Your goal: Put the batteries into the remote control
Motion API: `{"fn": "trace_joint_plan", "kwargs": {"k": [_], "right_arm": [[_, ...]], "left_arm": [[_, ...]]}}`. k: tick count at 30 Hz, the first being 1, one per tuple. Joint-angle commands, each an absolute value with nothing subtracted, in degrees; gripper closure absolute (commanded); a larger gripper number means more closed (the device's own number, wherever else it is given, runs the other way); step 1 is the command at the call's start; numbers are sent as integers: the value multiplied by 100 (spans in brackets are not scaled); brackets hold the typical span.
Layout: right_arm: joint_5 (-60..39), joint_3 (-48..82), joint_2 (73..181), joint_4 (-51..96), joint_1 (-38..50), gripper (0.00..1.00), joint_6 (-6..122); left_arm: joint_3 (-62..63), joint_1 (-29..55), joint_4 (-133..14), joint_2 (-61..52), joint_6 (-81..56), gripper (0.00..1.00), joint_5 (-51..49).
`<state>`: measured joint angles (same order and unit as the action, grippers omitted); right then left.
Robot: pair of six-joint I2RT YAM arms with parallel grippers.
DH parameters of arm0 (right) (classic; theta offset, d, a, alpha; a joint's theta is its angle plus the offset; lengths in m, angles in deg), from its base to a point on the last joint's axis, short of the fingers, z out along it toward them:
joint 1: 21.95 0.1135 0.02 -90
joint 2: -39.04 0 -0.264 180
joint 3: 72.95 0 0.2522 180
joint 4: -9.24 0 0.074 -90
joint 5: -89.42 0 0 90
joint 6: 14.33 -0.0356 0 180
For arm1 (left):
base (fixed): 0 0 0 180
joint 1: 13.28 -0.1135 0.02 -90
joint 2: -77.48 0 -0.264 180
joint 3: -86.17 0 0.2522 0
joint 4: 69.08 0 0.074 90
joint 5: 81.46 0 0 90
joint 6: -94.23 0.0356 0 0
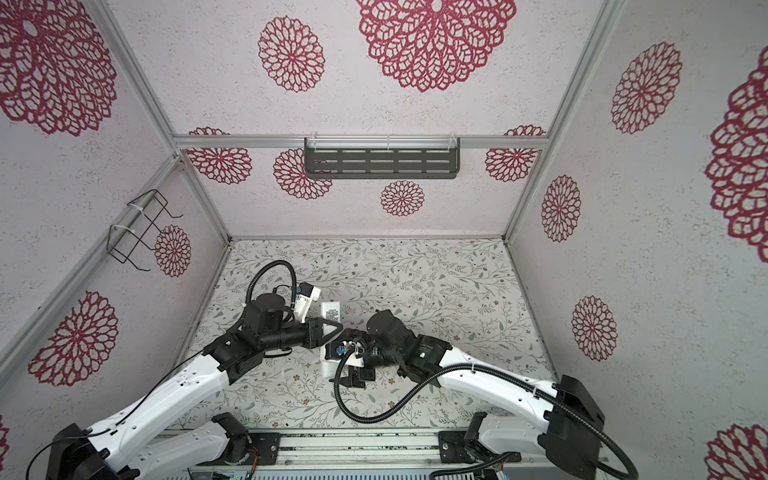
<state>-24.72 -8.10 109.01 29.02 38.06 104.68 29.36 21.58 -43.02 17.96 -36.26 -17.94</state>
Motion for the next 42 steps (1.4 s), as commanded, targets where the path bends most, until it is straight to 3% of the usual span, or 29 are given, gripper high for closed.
{"fn": "trace_joint_plan", "kwargs": {"k": [1, 9, 34, 42], "right_arm": [[-2700, -710, 11095, 3752, 3878, 18, 10492], [-3419, -375, 11348, 4286, 4007, 22, 10646], [-3798, 65, 11460, 4830, 4072, 47, 10846], [-3903, 180, 11413, 4991, 4072, 50, 10888]], "left_arm": [[2820, 2153, -4864, 1992, -3673, 99, -2170], [2777, 2153, -4800, 1949, -3600, 99, -2189], [2583, 2185, -4352, 1801, -3305, 99, -2039], [2583, 2182, -4293, 1821, -3270, 99, -1969]]}}
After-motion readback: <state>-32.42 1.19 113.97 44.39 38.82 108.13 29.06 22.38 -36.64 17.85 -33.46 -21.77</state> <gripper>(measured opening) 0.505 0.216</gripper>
